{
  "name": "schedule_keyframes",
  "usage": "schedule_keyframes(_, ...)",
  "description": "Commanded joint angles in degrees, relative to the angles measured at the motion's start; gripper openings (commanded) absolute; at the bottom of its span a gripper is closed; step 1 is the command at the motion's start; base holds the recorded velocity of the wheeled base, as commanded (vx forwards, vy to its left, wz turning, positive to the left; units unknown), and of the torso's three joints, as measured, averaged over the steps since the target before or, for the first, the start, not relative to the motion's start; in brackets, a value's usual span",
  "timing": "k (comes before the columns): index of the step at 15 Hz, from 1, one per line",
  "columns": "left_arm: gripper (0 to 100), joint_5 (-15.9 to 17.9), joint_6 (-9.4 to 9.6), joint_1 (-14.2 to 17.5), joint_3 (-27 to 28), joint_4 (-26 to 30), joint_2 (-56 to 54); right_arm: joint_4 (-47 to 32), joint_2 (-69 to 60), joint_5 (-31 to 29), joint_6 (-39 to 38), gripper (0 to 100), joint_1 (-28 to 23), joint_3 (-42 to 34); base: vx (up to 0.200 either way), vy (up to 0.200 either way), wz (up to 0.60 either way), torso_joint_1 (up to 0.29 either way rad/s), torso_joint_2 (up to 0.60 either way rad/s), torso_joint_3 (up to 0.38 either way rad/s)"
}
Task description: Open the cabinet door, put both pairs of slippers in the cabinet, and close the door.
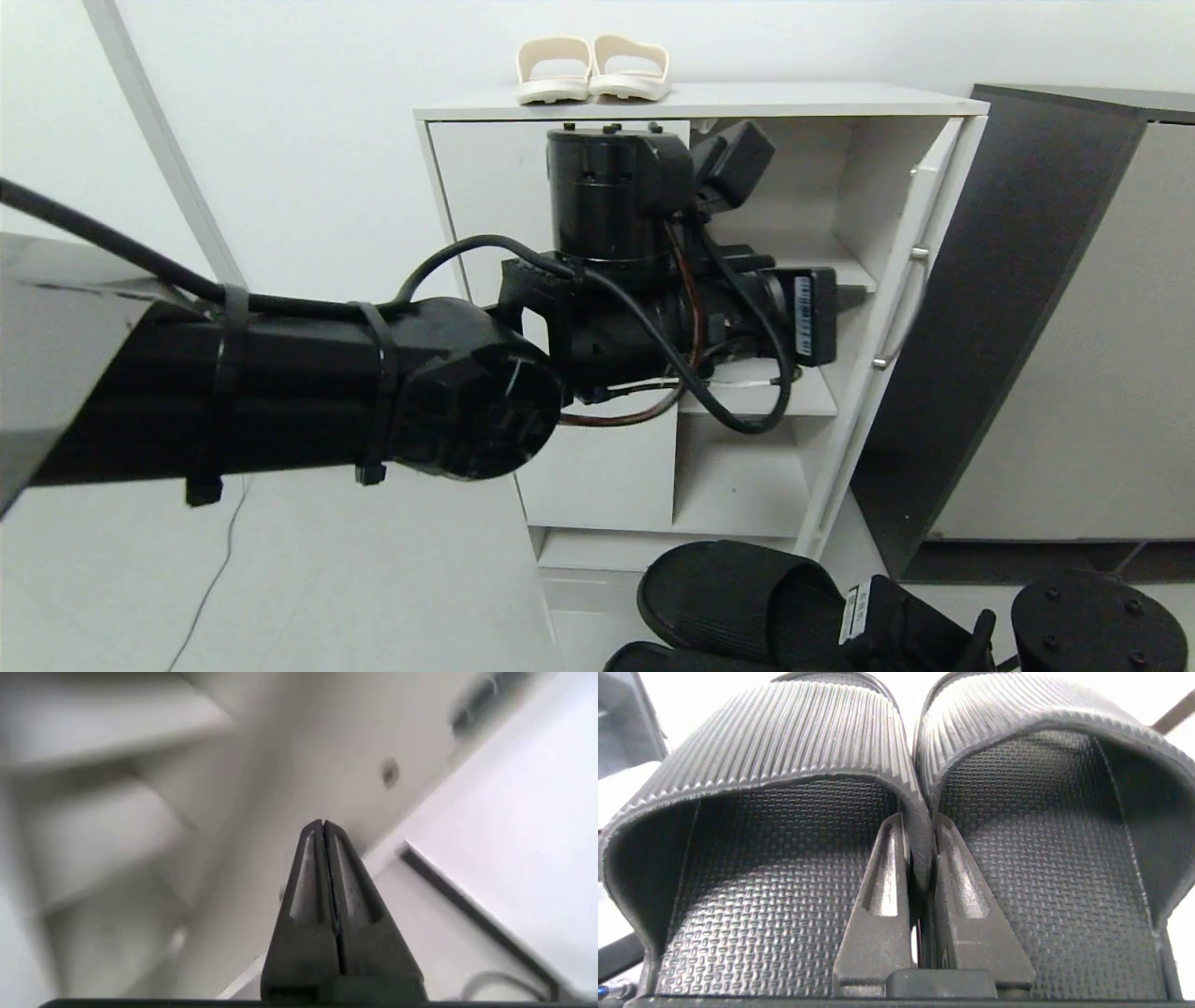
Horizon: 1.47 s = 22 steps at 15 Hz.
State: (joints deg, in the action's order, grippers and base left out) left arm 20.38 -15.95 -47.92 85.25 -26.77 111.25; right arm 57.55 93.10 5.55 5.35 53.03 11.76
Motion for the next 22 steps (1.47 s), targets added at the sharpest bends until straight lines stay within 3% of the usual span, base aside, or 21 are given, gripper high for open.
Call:
schedule_keyframes(1, 0, -1.5, -0.05, -1.7, -0.3, -1.4, -0.7, 0.1, 0.1, 0.0, 0.0, 0, 0.1, -0.1, 0.000, 0.000, 0.00, 0.000, 0.00, 0.000)
schedule_keyframes(2, 0, -2.9, -0.23, -1.3, -0.4, -1.7, -0.9, 0.1, 0.1, 0.0, 0.0, 0, 0.1, -0.1, 0.000, 0.000, 0.00, 0.000, 0.00, 0.000)
schedule_keyframes(3, 0, -6.8, -0.23, 1.3, -1.1, -2.4, -1.8, 0.2, 0.1, -0.1, 0.0, 0, 0.0, -0.1, 0.000, 0.000, 0.00, 0.000, 0.00, 0.000)
schedule_keyframes(4, 0, -11.8, -0.49, 2.7, -4.3, -2.3, -4.6, 0.2, 0.1, -0.1, 0.0, 0, -0.1, -0.1, 0.000, 0.000, 0.00, 0.000, 0.00, 0.000)
schedule_keyframes(5, 0, -13.9, -0.93, 4.4, -8.1, -2.0, -8.1, 0.2, 0.0, -0.2, 0.0, 0, -0.2, -0.1, 0.000, 0.000, 0.00, 0.000, 0.00, 0.000)
schedule_keyframes(7, 0, -13.5, -0.75, 7.8, -17.9, -2.4, -16.8, 0.2, 0.1, -0.3, 0.0, 0, -0.6, 0.0, 0.000, 0.000, 0.00, 0.000, 0.00, 0.000)
schedule_keyframes(8, 0, -13.5, -0.75, 7.9, -18.5, -2.4, -17.4, 0.2, 0.1, -0.2, 0.0, 0, -0.7, 0.0, 0.000, 0.000, 0.00, 0.000, 0.00, 0.000)
schedule_keyframes(11, 0, -14.2, -0.58, 13.9, -36.6, -1.8, -35.9, 0.3, 0.1, -0.2, -0.1, 0, -1.5, 0.2, 0.000, 0.000, 0.00, 0.000, 0.00, 0.000)
schedule_keyframes(13, 0, -14.4, -0.49, 16.2, -44.7, 0.1, -46.3, 0.3, 0.2, -0.2, -0.1, 0, -2.1, 0.5, 0.000, 0.000, 0.00, 0.000, 0.00, 0.000)
schedule_keyframes(16, 0, -14.6, -0.49, 18.7, -48.4, 9.6, -59.5, 0.3, 0.2, -0.2, -0.1, 0, -2.9, 1.3, 0.000, 0.000, 0.00, 0.000, 0.00, 0.000)
schedule_keyframes(17, 0, -16.8, -0.23, 19.1, -48.9, 17.6, -67.3, 0.3, 0.2, -0.2, -0.1, 0, -3.2, 1.9, 0.000, 0.000, 0.00, 0.000, 0.00, 0.000)
schedule_keyframes(20, 0, -23.0, 4.08, 19.3, -49.3, 33.5, -80.7, 0.2, 0.5, -0.2, -0.2, 0, -3.6, 3.4, 0.000, 0.000, 0.00, 0.000, 0.00, 0.000)
schedule_keyframes(21, 0, -23.7, 4.78, 19.9, -50.0, 35.3, -81.9, 0.3, 0.7, -0.2, -0.2, 0, -3.6, 3.4, 0.000, 0.000, 0.00, 0.000, 0.00, 0.000)
schedule_keyframes(22, 0, -25.4, 8.21, 23.7, -53.8, 38.0, -85.2, 0.3, 0.8, -0.3, -0.2, 0, -3.6, 3.7, 0.000, 0.000, 0.00, 0.000, 0.00, 0.000)
